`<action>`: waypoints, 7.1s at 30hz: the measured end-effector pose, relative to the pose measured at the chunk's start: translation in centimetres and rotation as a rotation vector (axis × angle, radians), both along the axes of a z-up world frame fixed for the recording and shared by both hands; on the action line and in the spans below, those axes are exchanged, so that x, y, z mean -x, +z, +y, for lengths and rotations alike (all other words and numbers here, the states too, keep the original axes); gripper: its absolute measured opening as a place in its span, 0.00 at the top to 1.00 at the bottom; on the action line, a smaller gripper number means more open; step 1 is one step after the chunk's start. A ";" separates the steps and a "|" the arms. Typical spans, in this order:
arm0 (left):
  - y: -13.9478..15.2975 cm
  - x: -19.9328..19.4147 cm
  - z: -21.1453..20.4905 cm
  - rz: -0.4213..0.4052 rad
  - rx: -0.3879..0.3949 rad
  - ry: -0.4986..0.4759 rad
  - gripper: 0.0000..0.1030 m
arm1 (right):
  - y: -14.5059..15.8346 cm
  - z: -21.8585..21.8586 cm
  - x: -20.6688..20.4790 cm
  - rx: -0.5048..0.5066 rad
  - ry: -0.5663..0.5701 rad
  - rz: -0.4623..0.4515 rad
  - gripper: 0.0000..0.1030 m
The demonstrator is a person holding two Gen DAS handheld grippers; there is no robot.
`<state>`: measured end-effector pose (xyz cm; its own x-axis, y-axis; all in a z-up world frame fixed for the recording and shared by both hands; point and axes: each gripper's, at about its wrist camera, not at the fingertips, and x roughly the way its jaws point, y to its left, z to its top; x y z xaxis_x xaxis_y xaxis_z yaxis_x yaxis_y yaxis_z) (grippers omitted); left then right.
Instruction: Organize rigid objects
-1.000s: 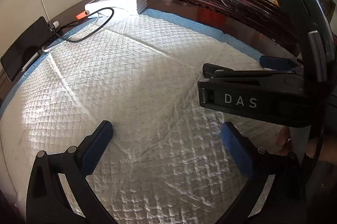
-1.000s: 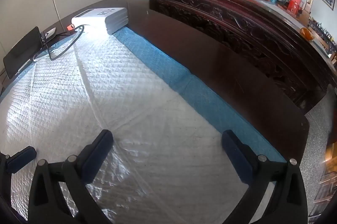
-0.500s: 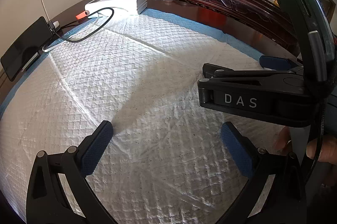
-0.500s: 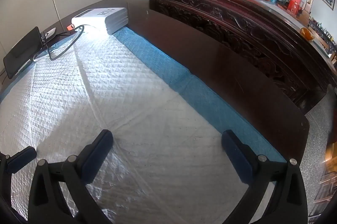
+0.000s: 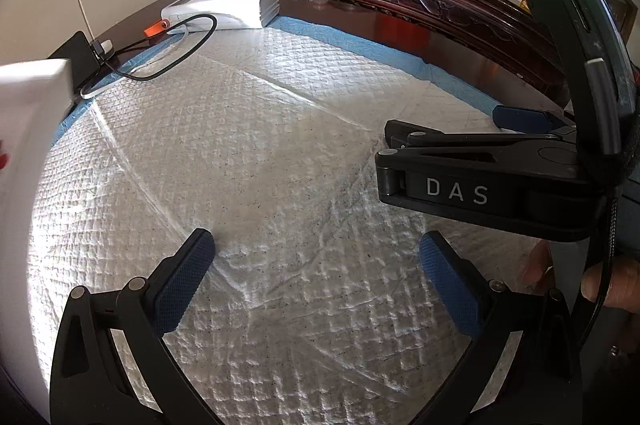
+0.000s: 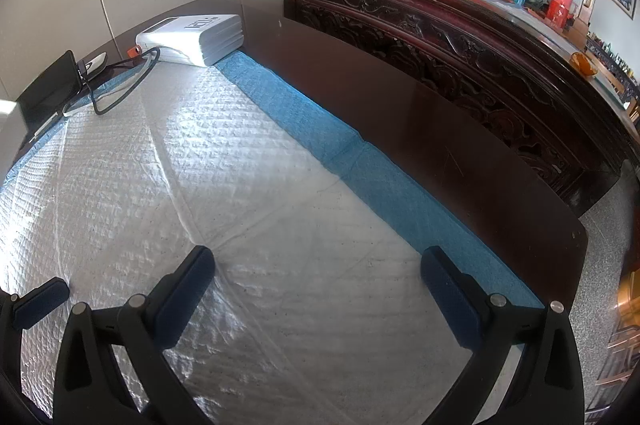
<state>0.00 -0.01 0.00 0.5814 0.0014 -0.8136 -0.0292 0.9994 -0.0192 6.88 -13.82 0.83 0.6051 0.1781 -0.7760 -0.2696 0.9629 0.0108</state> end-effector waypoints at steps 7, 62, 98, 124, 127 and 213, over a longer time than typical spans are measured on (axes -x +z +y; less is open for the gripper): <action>0.0 0.0 0.0 0.000 0.000 0.000 0.00 | 0.0 0.0 0.0 0.000 0.000 0.000 0.00; 0.0 0.1 0.1 0.000 0.000 -0.001 0.00 | 0.0 0.0 0.3 0.000 0.000 0.000 0.00; 0.0 0.1 0.1 0.000 0.000 -0.002 0.00 | 0.0 0.0 0.3 -0.001 0.000 0.000 0.00; 9.5 13.9 12.3 -0.151 0.308 0.313 0.00 | 0.0 0.2 0.3 -0.001 0.000 0.000 0.00; 12.3 15.8 13.5 -0.238 0.277 0.331 0.00 | 0.0 0.1 0.3 -0.005 0.004 0.000 0.00; 25.3 26.7 18.6 -0.297 -0.205 0.940 0.49 | 26.9 7.0 6.4 -0.567 0.972 -0.298 0.81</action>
